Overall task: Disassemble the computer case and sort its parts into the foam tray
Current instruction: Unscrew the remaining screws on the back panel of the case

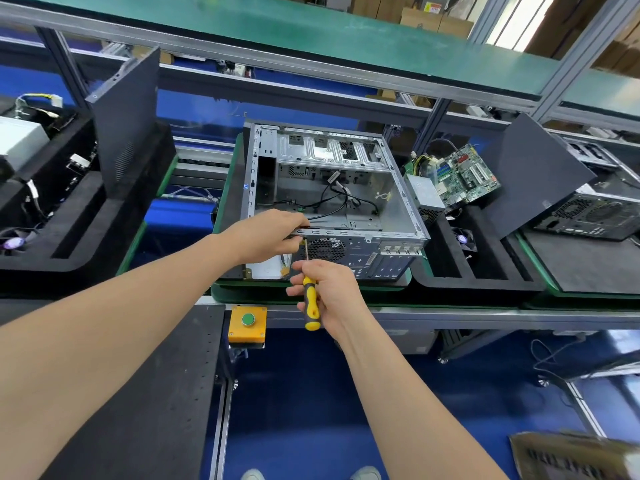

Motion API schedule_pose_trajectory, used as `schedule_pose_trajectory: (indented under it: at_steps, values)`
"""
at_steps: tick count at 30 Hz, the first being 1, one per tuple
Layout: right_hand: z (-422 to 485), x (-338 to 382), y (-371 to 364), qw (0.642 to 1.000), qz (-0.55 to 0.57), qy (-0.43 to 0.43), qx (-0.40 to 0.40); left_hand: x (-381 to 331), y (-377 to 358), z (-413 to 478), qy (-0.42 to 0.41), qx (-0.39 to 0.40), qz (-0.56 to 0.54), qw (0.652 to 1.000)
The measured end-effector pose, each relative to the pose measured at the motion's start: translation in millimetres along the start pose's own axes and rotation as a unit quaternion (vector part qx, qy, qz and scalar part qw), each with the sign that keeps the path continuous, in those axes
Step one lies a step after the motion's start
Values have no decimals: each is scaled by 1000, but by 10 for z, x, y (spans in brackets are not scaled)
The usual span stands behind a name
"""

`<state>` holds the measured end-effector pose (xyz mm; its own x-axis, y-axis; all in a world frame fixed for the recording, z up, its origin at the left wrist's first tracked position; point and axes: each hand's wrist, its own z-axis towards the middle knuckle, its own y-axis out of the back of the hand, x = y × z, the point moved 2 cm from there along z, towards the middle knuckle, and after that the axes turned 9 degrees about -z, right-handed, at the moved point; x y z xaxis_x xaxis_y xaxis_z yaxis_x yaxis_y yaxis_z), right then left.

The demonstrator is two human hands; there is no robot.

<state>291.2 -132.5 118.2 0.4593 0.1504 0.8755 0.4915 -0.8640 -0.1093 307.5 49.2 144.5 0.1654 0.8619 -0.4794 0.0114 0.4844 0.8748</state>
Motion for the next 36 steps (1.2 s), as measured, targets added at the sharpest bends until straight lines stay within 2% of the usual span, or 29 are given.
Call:
schedule_pose_trajectory:
  at_steps: [6, 11, 16, 20, 25, 28, 30, 32, 34, 36]
  values:
    - [64, 81, 55, 989, -119, 31, -87, -16, -14, 8, 2, -9, 0, 1000]
    - [74, 83, 30, 993, -107, 20, -50, -22, -1, 4, 5, -7, 1, 1000]
    - [98, 73, 26, 998, 9, -51, 28, -16, -5, -2, -2, -16, 6, 1000]
    - [96, 105, 90, 989, 77, -48, 115, 11, -22, 15, -2, -14, 20, 1000]
    - [57, 17, 164, 954, 224, -85, 183, 40, -37, 5, -16, -15, 32, 999]
    - [57, -34, 119, 934, 285, -73, 201, 52, -42, 10, -19, -16, 38, 999]
    - [73, -37, 99, 952, 244, -55, 179, 60, -51, 18, -16, -16, 37, 999]
    - [78, -22, 117, 978, 150, -31, 140, 62, -55, 21, -13, -15, 36, 999]
    - [67, 13, 154, 995, 16, 10, 95, 64, -62, 18, -15, -14, 41, 999]
    - [36, 70, 160, 987, -147, 56, 30, 70, -62, 17, -15, -11, 43, 999]
